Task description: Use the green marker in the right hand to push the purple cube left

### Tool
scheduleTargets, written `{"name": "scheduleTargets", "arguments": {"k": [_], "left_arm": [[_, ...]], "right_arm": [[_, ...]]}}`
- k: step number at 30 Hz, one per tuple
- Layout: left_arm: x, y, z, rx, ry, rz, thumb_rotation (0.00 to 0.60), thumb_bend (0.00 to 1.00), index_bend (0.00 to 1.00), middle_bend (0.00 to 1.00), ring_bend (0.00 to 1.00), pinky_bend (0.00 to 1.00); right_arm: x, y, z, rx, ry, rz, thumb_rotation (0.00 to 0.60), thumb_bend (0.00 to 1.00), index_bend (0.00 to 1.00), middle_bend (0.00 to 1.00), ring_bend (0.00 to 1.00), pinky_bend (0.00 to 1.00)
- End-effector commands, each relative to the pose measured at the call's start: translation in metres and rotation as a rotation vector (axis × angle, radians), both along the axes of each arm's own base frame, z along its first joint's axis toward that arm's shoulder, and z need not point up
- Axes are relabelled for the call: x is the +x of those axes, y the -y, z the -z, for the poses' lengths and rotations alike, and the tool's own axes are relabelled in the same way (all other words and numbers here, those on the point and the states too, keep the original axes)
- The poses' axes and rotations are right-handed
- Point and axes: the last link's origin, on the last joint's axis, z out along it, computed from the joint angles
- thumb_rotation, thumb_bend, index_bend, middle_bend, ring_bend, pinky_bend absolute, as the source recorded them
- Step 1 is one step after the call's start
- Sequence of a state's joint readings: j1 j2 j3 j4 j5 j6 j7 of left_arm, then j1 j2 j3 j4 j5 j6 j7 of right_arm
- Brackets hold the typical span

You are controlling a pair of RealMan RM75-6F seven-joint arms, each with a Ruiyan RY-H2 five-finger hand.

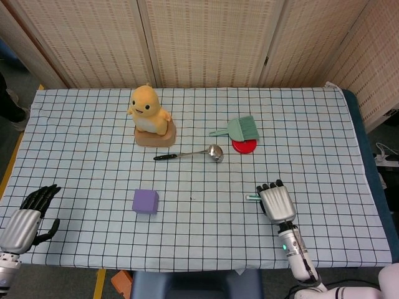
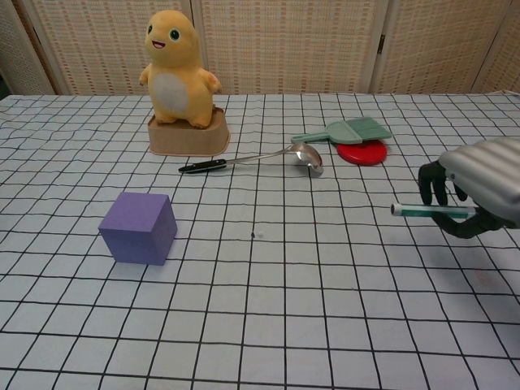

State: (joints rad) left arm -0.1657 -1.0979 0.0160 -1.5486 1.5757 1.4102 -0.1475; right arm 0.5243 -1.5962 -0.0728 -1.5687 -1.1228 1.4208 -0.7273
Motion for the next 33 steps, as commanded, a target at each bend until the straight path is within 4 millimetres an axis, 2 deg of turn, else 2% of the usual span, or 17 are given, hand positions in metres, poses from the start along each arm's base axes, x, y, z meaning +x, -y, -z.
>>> {"name": "scheduleTargets", "arguments": {"k": [1, 4, 6, 10, 11, 14, 17, 21, 24, 28, 33], "left_arm": [[0.000, -0.001, 0.002, -0.006, -0.005, -0.005, 0.600, 0.49, 0.04, 0.01, 0.00, 0.09], [-0.001, -0.002, 0.004, -0.011, -0.010, -0.009, 0.600, 0.49, 0.04, 0.01, 0.00, 0.09], [0.000, -0.002, 0.003, -0.010, -0.009, -0.008, 0.600, 0.49, 0.04, 0.01, 0.00, 0.09], [0.000, -0.002, 0.003, -0.009, -0.007, -0.007, 0.600, 0.48, 0.04, 0.01, 0.00, 0.09], [0.000, -0.002, 0.003, -0.010, -0.006, -0.007, 0.600, 0.48, 0.04, 0.01, 0.00, 0.09], [-0.001, -0.001, 0.003, -0.012, -0.008, -0.007, 0.600, 0.48, 0.04, 0.01, 0.00, 0.09], [-0.001, 0.000, 0.002, -0.013, -0.011, -0.008, 0.600, 0.48, 0.04, 0.01, 0.00, 0.09], [-0.001, 0.000, -0.001, 0.003, -0.010, -0.009, 0.600, 0.49, 0.04, 0.01, 0.00, 0.09], [0.000, 0.001, -0.003, 0.022, -0.007, -0.010, 0.600, 0.49, 0.03, 0.01, 0.00, 0.09], [0.001, 0.002, -0.005, 0.040, -0.014, -0.002, 0.600, 0.49, 0.01, 0.01, 0.00, 0.09], [0.001, 0.004, -0.002, 0.054, -0.042, -0.004, 0.600, 0.49, 0.00, 0.01, 0.00, 0.10]], "right_arm": [[-0.018, -0.004, 0.002, 0.028, -0.020, 0.019, 0.600, 0.41, 0.66, 0.71, 0.40, 0.29], [-0.028, -0.005, 0.008, 0.062, -0.027, 0.048, 0.600, 0.41, 0.61, 0.65, 0.38, 0.29], [-0.030, -0.006, 0.011, 0.075, -0.020, 0.057, 0.600, 0.41, 0.53, 0.59, 0.34, 0.28], [-0.031, -0.011, 0.011, 0.101, -0.003, 0.055, 0.600, 0.41, 0.26, 0.40, 0.24, 0.23], [-0.031, -0.013, 0.010, 0.107, 0.004, 0.055, 0.600, 0.40, 0.16, 0.32, 0.19, 0.19], [-0.030, -0.018, 0.001, 0.126, 0.020, 0.052, 0.600, 0.32, 0.01, 0.16, 0.08, 0.08], [-0.027, -0.027, -0.013, 0.140, 0.062, 0.058, 0.600, 0.23, 0.00, 0.05, 0.01, 0.01], [-0.024, -0.041, -0.042, 0.107, 0.145, 0.045, 0.600, 0.20, 0.00, 0.02, 0.00, 0.00], [-0.027, -0.055, -0.071, 0.025, 0.201, 0.015, 0.600, 0.20, 0.00, 0.02, 0.00, 0.00], [-0.046, -0.078, -0.104, -0.101, 0.211, -0.008, 0.600, 0.20, 0.00, 0.02, 0.00, 0.00], [-0.075, -0.096, -0.119, -0.168, 0.212, -0.001, 0.600, 0.20, 0.00, 0.01, 0.00, 0.00]]}}
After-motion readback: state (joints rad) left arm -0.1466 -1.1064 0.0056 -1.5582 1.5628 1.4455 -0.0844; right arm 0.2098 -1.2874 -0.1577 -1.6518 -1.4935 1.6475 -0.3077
